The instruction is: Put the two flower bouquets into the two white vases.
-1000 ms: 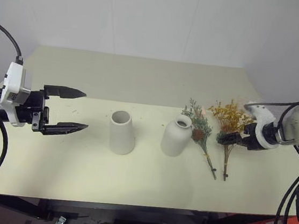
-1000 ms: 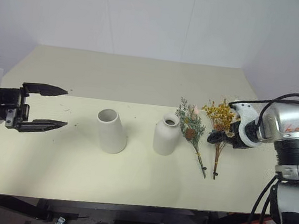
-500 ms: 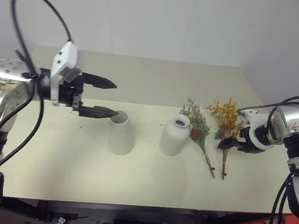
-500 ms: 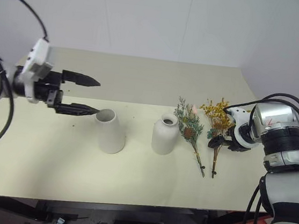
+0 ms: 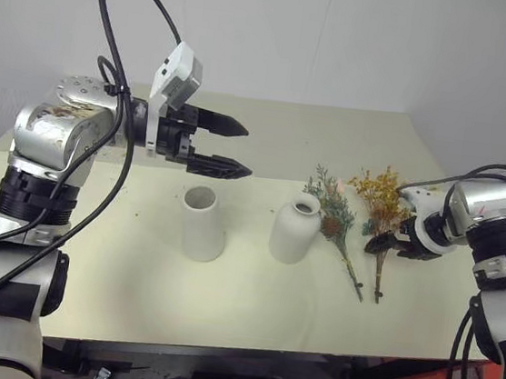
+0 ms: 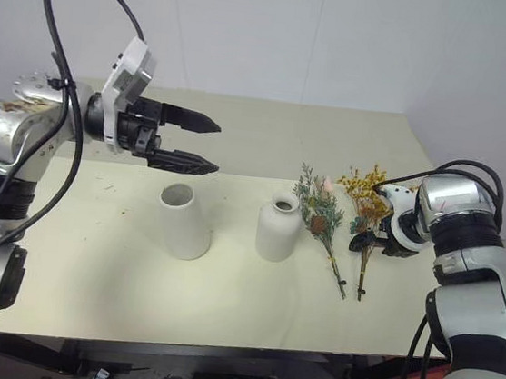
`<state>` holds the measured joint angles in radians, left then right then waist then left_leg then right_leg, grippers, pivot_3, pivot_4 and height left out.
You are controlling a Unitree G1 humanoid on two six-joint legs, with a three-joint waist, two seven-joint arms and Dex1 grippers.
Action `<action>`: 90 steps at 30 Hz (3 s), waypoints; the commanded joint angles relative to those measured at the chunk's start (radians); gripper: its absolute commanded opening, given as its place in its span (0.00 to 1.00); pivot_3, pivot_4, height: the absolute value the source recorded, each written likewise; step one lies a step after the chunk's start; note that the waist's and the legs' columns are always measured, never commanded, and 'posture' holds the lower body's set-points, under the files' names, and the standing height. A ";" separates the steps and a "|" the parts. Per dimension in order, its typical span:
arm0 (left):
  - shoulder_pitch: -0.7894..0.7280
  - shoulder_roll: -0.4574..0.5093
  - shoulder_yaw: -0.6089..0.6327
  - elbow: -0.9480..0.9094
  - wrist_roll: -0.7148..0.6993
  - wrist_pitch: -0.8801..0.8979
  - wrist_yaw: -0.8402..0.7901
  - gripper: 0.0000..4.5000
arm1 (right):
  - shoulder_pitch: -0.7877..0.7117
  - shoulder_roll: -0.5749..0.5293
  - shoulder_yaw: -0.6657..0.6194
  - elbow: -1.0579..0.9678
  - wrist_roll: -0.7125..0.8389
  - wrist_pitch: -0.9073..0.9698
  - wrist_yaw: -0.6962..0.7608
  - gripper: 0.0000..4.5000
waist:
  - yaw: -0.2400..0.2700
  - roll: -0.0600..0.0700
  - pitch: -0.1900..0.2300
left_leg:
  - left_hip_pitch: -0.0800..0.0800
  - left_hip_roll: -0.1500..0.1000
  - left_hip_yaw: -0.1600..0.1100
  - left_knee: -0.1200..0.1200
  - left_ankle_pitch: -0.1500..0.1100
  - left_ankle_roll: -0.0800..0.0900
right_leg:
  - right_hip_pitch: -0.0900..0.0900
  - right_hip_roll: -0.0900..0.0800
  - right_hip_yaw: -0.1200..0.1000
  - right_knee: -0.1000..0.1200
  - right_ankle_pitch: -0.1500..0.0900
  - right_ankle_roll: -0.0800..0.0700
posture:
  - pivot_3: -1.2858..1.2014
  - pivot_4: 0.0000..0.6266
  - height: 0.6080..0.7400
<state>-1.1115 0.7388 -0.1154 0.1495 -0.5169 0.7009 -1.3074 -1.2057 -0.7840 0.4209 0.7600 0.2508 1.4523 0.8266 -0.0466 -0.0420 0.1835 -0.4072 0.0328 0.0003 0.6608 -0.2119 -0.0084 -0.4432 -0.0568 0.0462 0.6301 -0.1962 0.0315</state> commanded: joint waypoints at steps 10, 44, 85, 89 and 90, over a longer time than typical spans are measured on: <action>-0.067 -0.065 -0.012 0.059 0.048 -0.043 -0.036 1.00 | -0.033 0.050 0.069 0.117 -0.105 -0.097 0.086 0.99 | -0.001 0.000 0.000 | 0.000 0.000 0.000 0.000 0.000 0.000 | 0.000 0.000 0.000 0.000 0.000 0.000 | 0.52 0.24 1.00; -0.011 0.089 0.068 0.093 0.097 -0.104 -0.078 1.00 | 0.038 0.202 -0.712 -0.487 0.046 -0.471 -0.302 0.01 | -0.015 0.004 0.003 | -0.001 0.000 -0.001 -0.001 0.000 0.000 | -0.002 0.001 0.001 0.002 0.000 0.001 | 0.52 0.24 1.00; 0.567 0.372 0.451 -0.278 -0.160 -0.026 -0.026 1.00 | 0.192 0.714 -0.306 -0.710 0.239 -0.692 -0.145 0.01 | -0.017 0.004 0.003 | -0.003 0.001 -0.002 0.000 0.000 0.000 | -0.005 0.001 -0.001 0.003 0.004 -0.006 | 0.52 0.24 1.00; 0.569 0.375 0.450 -0.279 -0.166 -0.027 -0.020 1.00 | 0.214 0.716 -0.285 -0.725 0.230 -0.704 -0.143 0.01 | -0.017 0.004 0.003 | -0.003 0.001 -0.002 0.000 0.000 0.000 | -0.005 0.001 -0.001 0.003 0.004 -0.006 | 0.52 0.24 1.00; 0.570 0.376 0.451 -0.280 -0.167 -0.028 -0.019 1.00 | 0.222 0.714 -0.278 -0.729 0.226 -0.709 -0.141 0.01 | -0.017 0.004 0.003 | -0.003 0.001 -0.002 0.000 0.000 0.000 | -0.005 0.001 -0.001 0.003 0.004 -0.006 | 0.52 0.24 1.00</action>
<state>-0.5389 1.0906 0.3104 -0.1057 -0.6695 0.6793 -1.3323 -0.9788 -0.0696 0.1476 0.0774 0.4753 0.7831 0.6770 -0.0636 -0.0376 0.1862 -0.4104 0.0343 -0.0015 0.6606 -0.2118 -0.0084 -0.4487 -0.0559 0.0448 0.6331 -0.1923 0.0255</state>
